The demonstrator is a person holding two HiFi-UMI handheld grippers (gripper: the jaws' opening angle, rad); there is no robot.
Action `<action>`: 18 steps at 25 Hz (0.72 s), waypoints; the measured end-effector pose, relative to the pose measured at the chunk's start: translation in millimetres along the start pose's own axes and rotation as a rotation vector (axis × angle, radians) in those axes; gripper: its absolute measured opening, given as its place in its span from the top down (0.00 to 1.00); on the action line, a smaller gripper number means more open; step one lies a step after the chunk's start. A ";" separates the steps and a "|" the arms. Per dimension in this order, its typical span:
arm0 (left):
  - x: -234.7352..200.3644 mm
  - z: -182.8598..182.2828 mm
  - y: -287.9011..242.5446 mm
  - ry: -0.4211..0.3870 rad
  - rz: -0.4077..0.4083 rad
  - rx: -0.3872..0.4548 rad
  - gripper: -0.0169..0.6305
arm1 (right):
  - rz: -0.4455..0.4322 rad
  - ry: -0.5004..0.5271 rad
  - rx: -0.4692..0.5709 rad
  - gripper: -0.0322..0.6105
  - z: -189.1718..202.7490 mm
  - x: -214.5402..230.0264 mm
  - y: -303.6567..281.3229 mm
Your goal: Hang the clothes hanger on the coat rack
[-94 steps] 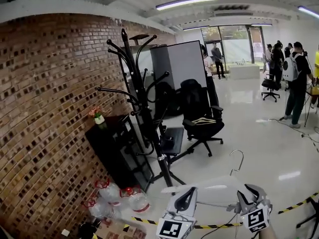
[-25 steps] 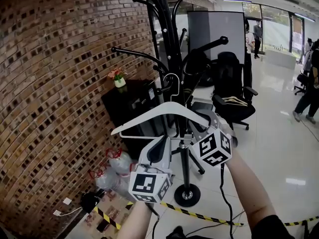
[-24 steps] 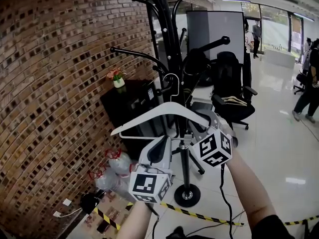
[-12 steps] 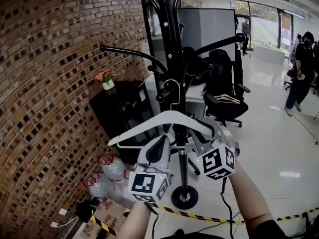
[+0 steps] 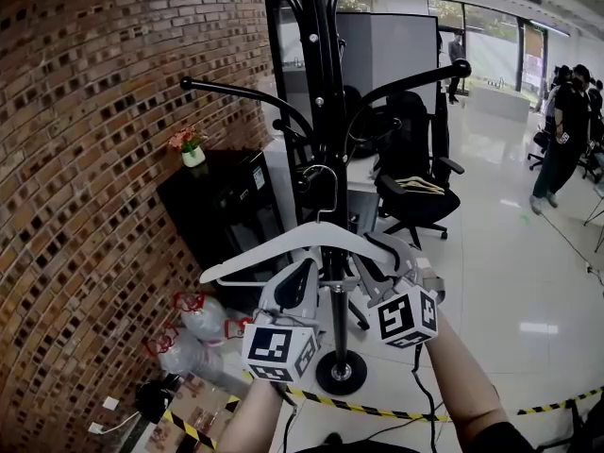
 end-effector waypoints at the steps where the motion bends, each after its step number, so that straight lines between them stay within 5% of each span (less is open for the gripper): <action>1: 0.7 1.4 0.6 0.002 -0.001 -0.003 0.97 | 0.003 -0.001 0.002 0.76 0.4 -0.6 0.8; 18: -2.3 3.8 6.6 0.002 -0.025 -0.010 0.97 | 0.047 -0.015 0.059 0.75 1.0 -7.4 -5.0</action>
Point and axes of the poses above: the fingertips, and each gripper's own axes: y backward along the fingers, x to its right, z out of its underside, the point moved 7 cm from there along y, backward along the fingers, and after that the axes turned 10 degrees about x, right-handed, at the moved point
